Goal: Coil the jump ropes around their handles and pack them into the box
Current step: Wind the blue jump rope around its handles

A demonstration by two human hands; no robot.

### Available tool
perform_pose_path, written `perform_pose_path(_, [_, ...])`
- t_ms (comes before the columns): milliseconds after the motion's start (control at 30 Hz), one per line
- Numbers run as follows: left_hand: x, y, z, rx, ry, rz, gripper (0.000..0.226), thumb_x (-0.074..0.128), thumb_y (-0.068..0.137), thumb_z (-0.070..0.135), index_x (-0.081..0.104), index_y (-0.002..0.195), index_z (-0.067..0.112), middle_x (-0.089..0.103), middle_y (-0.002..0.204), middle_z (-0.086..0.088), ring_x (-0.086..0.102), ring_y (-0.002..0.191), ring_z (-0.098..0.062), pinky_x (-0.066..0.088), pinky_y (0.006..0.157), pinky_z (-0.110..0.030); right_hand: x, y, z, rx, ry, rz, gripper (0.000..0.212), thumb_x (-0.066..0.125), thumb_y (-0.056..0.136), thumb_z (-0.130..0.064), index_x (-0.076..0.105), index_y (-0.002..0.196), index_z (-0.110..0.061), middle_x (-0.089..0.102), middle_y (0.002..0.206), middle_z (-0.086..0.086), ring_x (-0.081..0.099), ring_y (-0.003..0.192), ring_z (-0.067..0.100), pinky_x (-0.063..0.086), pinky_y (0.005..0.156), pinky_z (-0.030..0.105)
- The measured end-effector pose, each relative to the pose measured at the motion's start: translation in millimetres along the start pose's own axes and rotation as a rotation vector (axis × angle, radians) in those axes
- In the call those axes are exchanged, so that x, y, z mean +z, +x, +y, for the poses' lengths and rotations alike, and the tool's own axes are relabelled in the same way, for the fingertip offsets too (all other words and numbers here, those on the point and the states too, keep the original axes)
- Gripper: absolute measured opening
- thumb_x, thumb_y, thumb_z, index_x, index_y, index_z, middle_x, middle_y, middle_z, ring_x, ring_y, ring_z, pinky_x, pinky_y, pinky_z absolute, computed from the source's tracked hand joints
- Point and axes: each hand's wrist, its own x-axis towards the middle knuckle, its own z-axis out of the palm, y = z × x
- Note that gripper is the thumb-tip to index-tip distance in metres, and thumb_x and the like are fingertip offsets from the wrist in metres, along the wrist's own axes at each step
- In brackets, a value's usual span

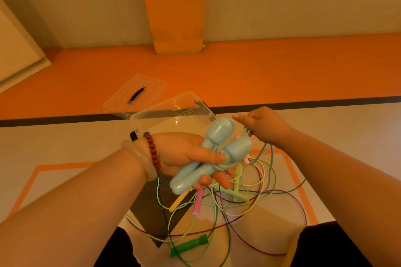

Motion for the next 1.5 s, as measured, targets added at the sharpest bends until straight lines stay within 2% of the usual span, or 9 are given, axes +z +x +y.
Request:
perform_pose_path(233, [37, 13, 20, -0.114, 0.151, -0.211, 0.014, 0.056, 0.096, 0.021, 0.063, 0.095, 0.009, 0.069, 0.082, -0.003, 0.061, 0.057, -0.003, 0.055, 0.062, -0.023, 8, -2, -19, 0.05, -0.237, -0.088, 0.067, 0.049, 0.092, -0.055, 0.036, 0.041, -0.013, 0.034, 0.038, -0.003, 0.036, 0.043, 0.014, 0.021, 0.047, 0.028])
perform_pose_path(333, [35, 15, -6, -0.15, 0.169, -0.084, 0.049, 0.068, 0.078, 0.058, 0.073, 0.084, 0.009, 0.068, 0.074, -0.001, 0.059, 0.057, -0.009, 0.056, 0.086, -0.041, 9, -3, -31, 0.021, -0.291, -0.17, 0.067, 0.047, 0.092, -0.056, 0.042, 0.041, -0.014, 0.038, 0.042, 0.0, 0.037, 0.043, 0.013, 0.022, 0.047, 0.026])
perform_pose_path(433, [20, 26, -27, -0.227, -0.01, 0.35, 0.088, 0.064, 0.017, 0.093, 0.077, 0.064, 0.02, 0.068, 0.06, -0.001, 0.061, 0.055, -0.021, 0.044, 0.1, -0.058, 5, -8, -47, -0.039, -0.371, -0.22, 0.063, 0.047, 0.094, -0.054, 0.043, 0.045, -0.015, 0.037, 0.047, 0.001, 0.035, 0.045, 0.012, 0.023, 0.047, 0.026])
perform_pose_path(567, [33, 29, -6, -0.281, 0.185, 0.215, 0.043, 0.061, 0.09, 0.047, 0.064, 0.09, 0.004, 0.07, 0.09, -0.017, 0.064, 0.08, -0.028, 0.054, 0.076, -0.026, -5, -15, -64, -0.108, -0.309, -0.181, 0.054, 0.06, 0.088, -0.05, 0.06, 0.052, -0.009, 0.039, 0.045, 0.001, 0.037, 0.045, 0.011, 0.026, 0.039, 0.02])
perform_pose_path(700, [5, 22, -6, -0.211, 0.192, 0.369, 0.044, 0.063, 0.087, 0.049, 0.067, 0.098, 0.006, 0.073, 0.097, -0.011, 0.066, 0.089, -0.03, 0.054, 0.088, -0.047, -9, -20, -70, -0.153, -0.138, -0.14, 0.041, 0.07, 0.085, -0.034, 0.062, 0.06, -0.003, 0.044, 0.038, -0.005, 0.039, 0.037, 0.006, 0.027, 0.04, 0.018])
perform_pose_path(900, [-7, 14, 4, -0.048, -0.279, 0.342, 0.02, 0.053, 0.097, 0.025, 0.056, 0.098, 0.005, 0.06, 0.068, 0.001, 0.052, 0.05, -0.007, 0.046, 0.048, -0.019, -10, -23, -68, -0.101, 0.223, -0.203, 0.018, 0.073, 0.084, -0.023, 0.069, 0.074, -0.009, 0.064, 0.061, 0.0, 0.046, 0.046, 0.005, 0.038, 0.047, 0.019])
perform_pose_path(1067, [-7, 4, 10, 0.004, -0.454, 0.256, 0.025, 0.045, 0.098, 0.031, 0.058, 0.102, 0.009, 0.055, 0.074, 0.001, 0.061, 0.061, -0.009, 0.054, 0.062, -0.029, -13, -20, -61, -0.074, 0.357, -0.333, 0.005, 0.067, 0.087, -0.013, 0.07, 0.084, -0.015, 0.066, 0.068, -0.003, 0.052, 0.056, 0.007, 0.041, 0.057, 0.023])
perform_pose_path(1367, [-21, -17, 17, 0.076, -0.626, 0.14, 0.039, 0.06, 0.082, 0.031, 0.055, 0.107, 0.001, 0.051, 0.065, 0.0, 0.047, 0.045, -0.007, 0.043, 0.041, -0.018, 7, -35, -63, -0.57, -0.166, 0.104, 0.005, 0.055, 0.095, -0.014, 0.055, 0.098, -0.017, 0.049, 0.084, -0.013, 0.055, 0.068, 0.012, 0.041, 0.055, 0.026])
perform_pose_path(1500, [-24, -20, 14, 0.136, -0.703, 0.017, 0.08, 0.095, 0.035, 0.045, 0.063, 0.095, 0.003, 0.054, 0.067, -0.002, 0.049, 0.047, -0.009, 0.045, 0.042, -0.02, 19, -38, -60, -0.846, -0.31, 0.325, 0.017, 0.051, 0.091, -0.016, 0.063, 0.094, -0.004, 0.061, 0.073, 0.004, 0.054, 0.06, 0.021, 0.038, 0.05, 0.026])
